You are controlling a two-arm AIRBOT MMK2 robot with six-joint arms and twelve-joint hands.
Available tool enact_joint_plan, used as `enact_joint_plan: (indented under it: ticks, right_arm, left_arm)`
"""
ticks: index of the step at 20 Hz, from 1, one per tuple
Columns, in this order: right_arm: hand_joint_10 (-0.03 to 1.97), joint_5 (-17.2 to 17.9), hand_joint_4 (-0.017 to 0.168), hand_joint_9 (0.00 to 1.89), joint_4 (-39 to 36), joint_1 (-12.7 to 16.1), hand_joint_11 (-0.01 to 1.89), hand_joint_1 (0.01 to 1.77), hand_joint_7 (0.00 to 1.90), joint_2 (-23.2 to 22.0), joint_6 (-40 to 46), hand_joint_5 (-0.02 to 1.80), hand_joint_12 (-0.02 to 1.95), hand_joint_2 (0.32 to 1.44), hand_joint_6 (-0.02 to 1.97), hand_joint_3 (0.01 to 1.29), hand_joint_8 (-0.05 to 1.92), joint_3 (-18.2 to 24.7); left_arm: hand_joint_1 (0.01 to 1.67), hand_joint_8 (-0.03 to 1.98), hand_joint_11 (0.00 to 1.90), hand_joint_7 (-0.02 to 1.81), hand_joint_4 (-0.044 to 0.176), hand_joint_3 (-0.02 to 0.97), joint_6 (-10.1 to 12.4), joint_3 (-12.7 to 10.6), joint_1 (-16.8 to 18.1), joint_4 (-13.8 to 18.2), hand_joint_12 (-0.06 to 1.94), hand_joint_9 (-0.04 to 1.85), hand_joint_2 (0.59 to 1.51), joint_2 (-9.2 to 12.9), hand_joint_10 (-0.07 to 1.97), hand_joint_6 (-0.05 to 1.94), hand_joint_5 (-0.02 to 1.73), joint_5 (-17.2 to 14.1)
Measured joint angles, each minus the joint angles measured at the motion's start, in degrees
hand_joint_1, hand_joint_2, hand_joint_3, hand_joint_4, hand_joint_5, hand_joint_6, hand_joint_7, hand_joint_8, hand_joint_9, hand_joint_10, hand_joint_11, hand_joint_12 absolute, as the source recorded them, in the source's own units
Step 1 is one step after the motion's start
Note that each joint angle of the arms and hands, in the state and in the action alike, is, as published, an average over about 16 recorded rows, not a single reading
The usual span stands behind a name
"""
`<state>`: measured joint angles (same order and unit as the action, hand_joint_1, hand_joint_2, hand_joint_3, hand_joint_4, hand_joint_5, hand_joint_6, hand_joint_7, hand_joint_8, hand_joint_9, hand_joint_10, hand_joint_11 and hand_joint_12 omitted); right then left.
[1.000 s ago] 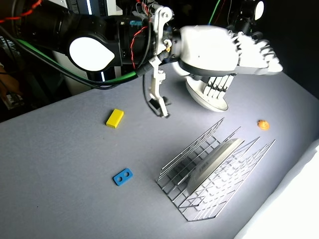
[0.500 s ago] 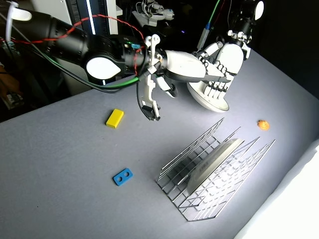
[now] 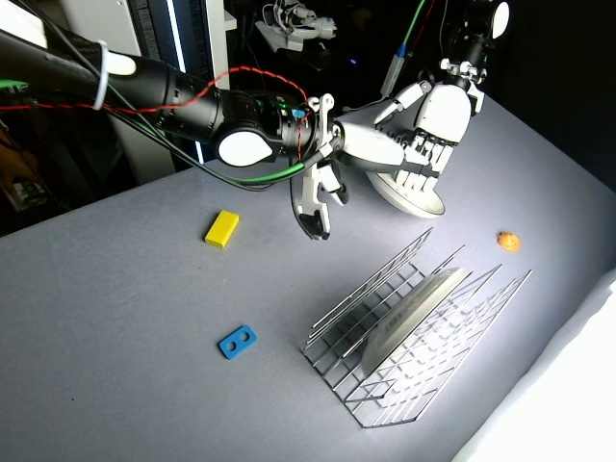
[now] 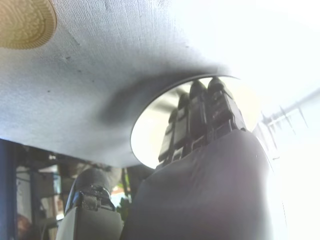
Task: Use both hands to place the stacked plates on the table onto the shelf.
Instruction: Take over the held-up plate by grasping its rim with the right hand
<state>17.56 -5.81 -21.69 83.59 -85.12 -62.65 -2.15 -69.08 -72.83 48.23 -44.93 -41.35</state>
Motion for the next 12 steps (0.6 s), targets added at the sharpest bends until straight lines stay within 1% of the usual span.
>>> enact_joint_plan:
  ticks: [3, 7, 8, 12]
  right_arm:
    - [0.01, -0.54, 0.005, 0.06, 0.39, -0.25, 0.02, 1.19, 0.08, 2.55, -1.33, 0.11, 0.33, 0.92, 0.03, 0.01, 0.01, -1.93]
    - [0.07, -0.84, 0.004, 0.23, 0.94, -0.34, 0.09, 1.23, 0.24, 5.41, -2.66, 0.26, 0.65, 0.98, 0.05, 0.01, 0.03, -4.07]
    - [0.12, -0.76, 0.003, 0.28, 1.07, -0.31, 0.13, 1.24, 0.29, 5.99, -2.83, 0.30, 0.73, 0.99, 0.07, 0.01, 0.06, -4.50]
    - [0.44, -0.06, -0.001, 0.49, 1.60, -0.27, 0.30, 1.27, 0.49, 7.75, -3.45, 0.47, 1.06, 1.02, 0.23, 0.01, 0.22, -5.69]
  left_arm:
    - [0.01, -0.01, 0.01, 0.12, 0.004, 0.015, -0.03, 0.01, -0.09, -0.15, 0.08, 0.11, 1.105, 0.00, 0.01, -0.04, 0.06, 0.02]
    - [0.01, -0.01, 0.01, 0.12, 0.004, 0.015, -0.07, 0.04, -0.17, -0.32, 0.08, 0.11, 1.102, 0.00, 0.01, -0.04, 0.06, 0.08]
    - [0.01, -0.01, 0.01, 0.12, 0.004, 0.015, -0.08, 0.05, -0.18, -0.37, 0.08, 0.11, 1.102, 0.01, 0.01, -0.04, 0.06, 0.10]
    - [0.01, -0.01, 0.01, 0.11, 0.004, 0.015, -0.11, 0.07, -0.20, -0.55, 0.06, 0.10, 1.103, 0.04, 0.01, -0.04, 0.06, 0.26]
